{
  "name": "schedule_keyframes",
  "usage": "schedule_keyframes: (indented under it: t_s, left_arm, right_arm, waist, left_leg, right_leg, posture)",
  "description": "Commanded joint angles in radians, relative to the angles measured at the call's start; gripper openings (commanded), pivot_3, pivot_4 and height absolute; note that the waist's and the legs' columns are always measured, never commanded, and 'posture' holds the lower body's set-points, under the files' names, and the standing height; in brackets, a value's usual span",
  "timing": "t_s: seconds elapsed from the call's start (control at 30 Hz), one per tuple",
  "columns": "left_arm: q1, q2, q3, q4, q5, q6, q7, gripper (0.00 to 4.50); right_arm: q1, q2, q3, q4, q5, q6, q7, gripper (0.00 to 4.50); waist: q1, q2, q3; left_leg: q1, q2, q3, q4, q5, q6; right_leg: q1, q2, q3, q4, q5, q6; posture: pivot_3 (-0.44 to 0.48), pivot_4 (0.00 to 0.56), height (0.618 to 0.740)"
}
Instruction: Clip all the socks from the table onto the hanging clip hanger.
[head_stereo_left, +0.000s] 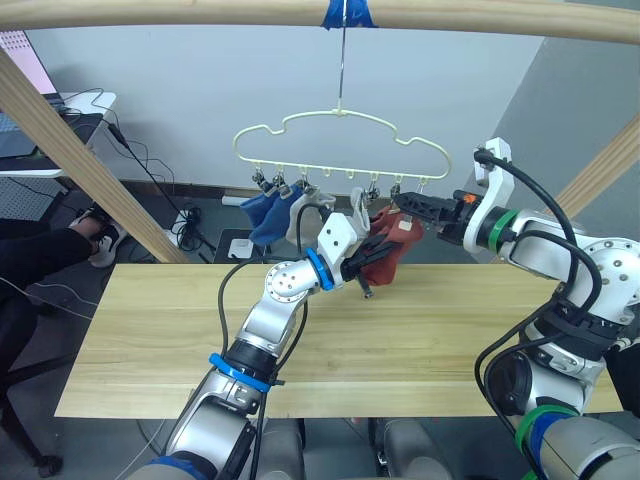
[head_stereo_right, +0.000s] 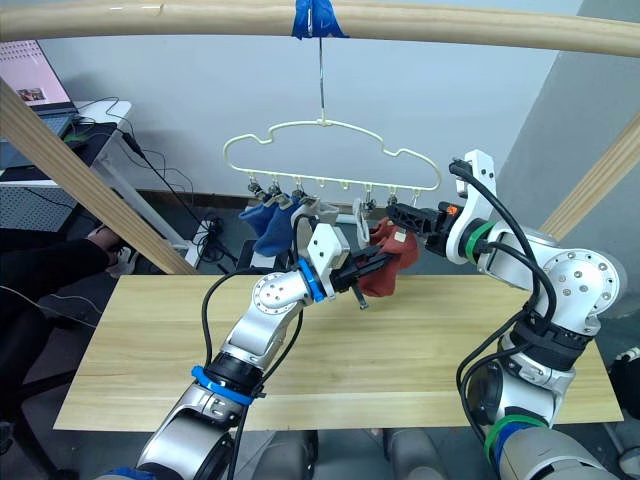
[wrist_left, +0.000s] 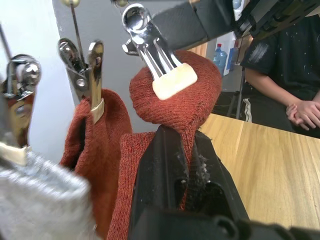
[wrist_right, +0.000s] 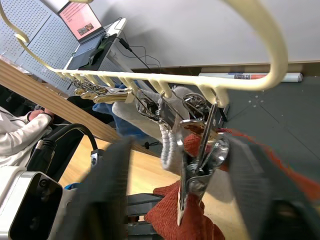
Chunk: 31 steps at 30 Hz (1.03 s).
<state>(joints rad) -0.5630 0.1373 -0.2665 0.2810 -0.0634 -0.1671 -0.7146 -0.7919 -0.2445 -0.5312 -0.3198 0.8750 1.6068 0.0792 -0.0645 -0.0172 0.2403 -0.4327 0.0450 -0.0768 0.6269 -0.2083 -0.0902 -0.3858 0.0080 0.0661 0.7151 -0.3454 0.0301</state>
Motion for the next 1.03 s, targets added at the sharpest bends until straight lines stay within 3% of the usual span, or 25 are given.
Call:
schedule_keyframes:
  t_s: [0.03, 0.23, 0.43, 0.63, 0.8, 1.03]
  left_arm:
    - [-0.012, -0.019, 0.008, -0.050, -0.049, 0.062, -0.024, 1.05]
    - [0.023, 0.003, 0.015, -0.076, -0.094, 0.197, -0.068, 2.82]
    - [0.115, 0.164, 0.148, -0.194, -0.208, 0.379, -0.115, 4.47]
    - [0.232, 0.336, 0.311, -0.336, -0.303, 0.553, -0.102, 4.47]
    - [0.342, 0.462, 0.468, -0.456, -0.297, 0.667, 0.014, 4.47]
    - [0.394, 0.538, 0.498, -0.492, -0.310, 0.708, -0.001, 4.47]
  right_arm:
    - [0.021, -0.119, -0.030, -0.043, 0.021, 0.008, 0.053, 4.47]
    - [0.139, -0.357, 0.081, -0.081, -0.025, -0.128, 0.182, 4.50]
    - [0.316, -0.482, 0.231, -0.147, -0.179, -0.453, 0.305, 4.50]
    - [0.476, -0.504, 0.301, -0.188, -0.324, -0.744, 0.384, 4.50]
    - [0.567, -0.447, 0.292, -0.214, -0.360, -0.873, 0.382, 4.50]
    - [0.580, -0.427, 0.267, -0.185, -0.360, -0.892, 0.372, 4.50]
  waist:
    - [0.006, 0.000, 0.000]
    - [0.000, 0.000, 0.000]
    - [-0.028, 0.000, 0.000]
    - [-0.018, 0.000, 0.000]
    - [-0.008, 0.000, 0.000]
    - [0.013, 0.000, 0.000]
  left_leg:
    - [0.000, -0.001, 0.000, 0.000, 0.000, 0.000]
    - [0.000, 0.000, 0.001, 0.000, 0.000, 0.000]
    - [0.001, 0.001, 0.001, 0.000, 0.000, 0.000]
    - [0.001, 0.001, 0.001, 0.001, 0.000, 0.000]
    - [0.000, 0.002, 0.000, 0.000, 0.000, 0.000]
    - [0.001, 0.001, 0.000, 0.001, 0.000, -0.001]
  right_leg:
    - [0.000, 0.000, 0.000, 0.000, 0.000, 0.000]
    - [0.000, 0.000, 0.000, -0.001, 0.000, 0.000]
    - [0.000, 0.001, 0.001, 0.000, 0.000, 0.000]
    - [0.000, 0.000, 0.001, 0.000, 0.000, 0.001]
    - [0.000, 0.000, 0.000, -0.002, 0.000, 0.001]
    - [0.001, 0.000, 0.000, 0.000, 0.001, 0.002]
  posture:
    - [-0.085, 0.215, 0.740]
    - [-0.098, 0.208, 0.740]
    - [-0.082, 0.201, 0.740]
    - [-0.033, 0.200, 0.740]
    - [-0.007, 0.201, 0.740]
    - [0.008, 0.197, 0.740]
